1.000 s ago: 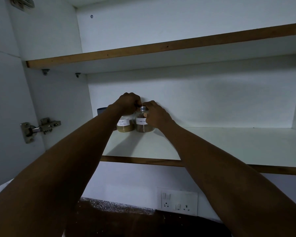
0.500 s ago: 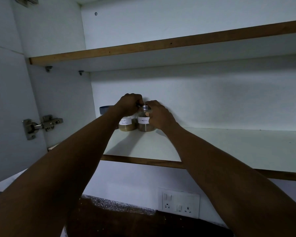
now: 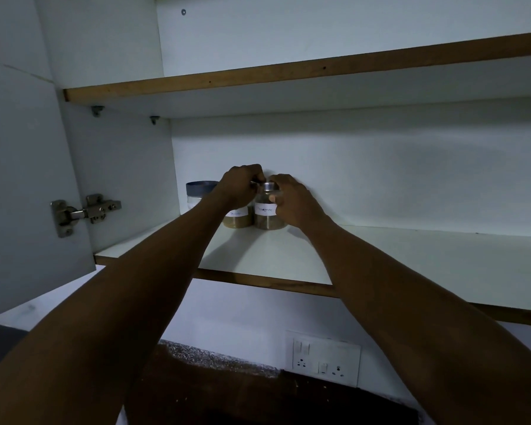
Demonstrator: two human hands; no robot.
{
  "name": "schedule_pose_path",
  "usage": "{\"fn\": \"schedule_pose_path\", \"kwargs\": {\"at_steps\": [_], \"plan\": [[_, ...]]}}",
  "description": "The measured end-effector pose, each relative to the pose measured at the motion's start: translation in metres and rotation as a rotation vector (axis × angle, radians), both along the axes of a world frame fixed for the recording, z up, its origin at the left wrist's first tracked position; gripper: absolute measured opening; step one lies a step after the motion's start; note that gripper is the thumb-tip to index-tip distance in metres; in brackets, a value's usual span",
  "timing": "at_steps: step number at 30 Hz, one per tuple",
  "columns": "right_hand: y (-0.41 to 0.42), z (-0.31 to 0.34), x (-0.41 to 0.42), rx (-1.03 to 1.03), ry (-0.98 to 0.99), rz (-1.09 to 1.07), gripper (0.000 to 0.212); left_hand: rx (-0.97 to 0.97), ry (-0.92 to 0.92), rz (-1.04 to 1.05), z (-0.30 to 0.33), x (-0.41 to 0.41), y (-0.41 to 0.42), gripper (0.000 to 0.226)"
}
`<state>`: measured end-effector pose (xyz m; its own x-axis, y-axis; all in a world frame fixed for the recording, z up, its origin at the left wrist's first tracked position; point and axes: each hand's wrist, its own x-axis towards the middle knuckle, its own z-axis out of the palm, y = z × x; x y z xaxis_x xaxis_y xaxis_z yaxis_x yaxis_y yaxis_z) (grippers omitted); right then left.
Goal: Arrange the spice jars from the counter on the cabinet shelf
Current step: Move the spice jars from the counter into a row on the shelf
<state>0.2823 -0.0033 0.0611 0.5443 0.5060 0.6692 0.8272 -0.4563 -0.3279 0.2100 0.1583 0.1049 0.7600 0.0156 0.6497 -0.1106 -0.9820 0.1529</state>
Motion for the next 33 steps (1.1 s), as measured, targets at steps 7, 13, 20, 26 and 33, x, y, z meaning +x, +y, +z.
{"fn": "schedule_pose_path", "kwargs": {"at_steps": [7, 13, 20, 26, 33], "plan": [[-0.001, -0.003, -0.006, -0.014, 0.029, -0.007, 0.061, -0.072, 0.025, 0.006, -0.004, -0.007, -0.001, 0.028], [-0.002, -0.004, -0.005, -0.008, 0.078, 0.032, 0.065, -0.188, -0.135, 0.116, -0.036, -0.023, 0.029, 0.048], [0.000, -0.005, 0.002, 0.002, 0.088, 0.061, 0.064, -0.209, -0.023, 0.121, -0.026, -0.028, 0.040, 0.040], [0.004, -0.005, 0.007, 0.005, 0.067, 0.075, 0.059, -0.274, -0.030, 0.079, -0.030, -0.025, 0.043, 0.038], [-0.003, 0.001, 0.003, -0.018, 0.094, 0.069, 0.076, -0.272, -0.043, 0.080, -0.029, -0.032, 0.035, 0.050]]}}
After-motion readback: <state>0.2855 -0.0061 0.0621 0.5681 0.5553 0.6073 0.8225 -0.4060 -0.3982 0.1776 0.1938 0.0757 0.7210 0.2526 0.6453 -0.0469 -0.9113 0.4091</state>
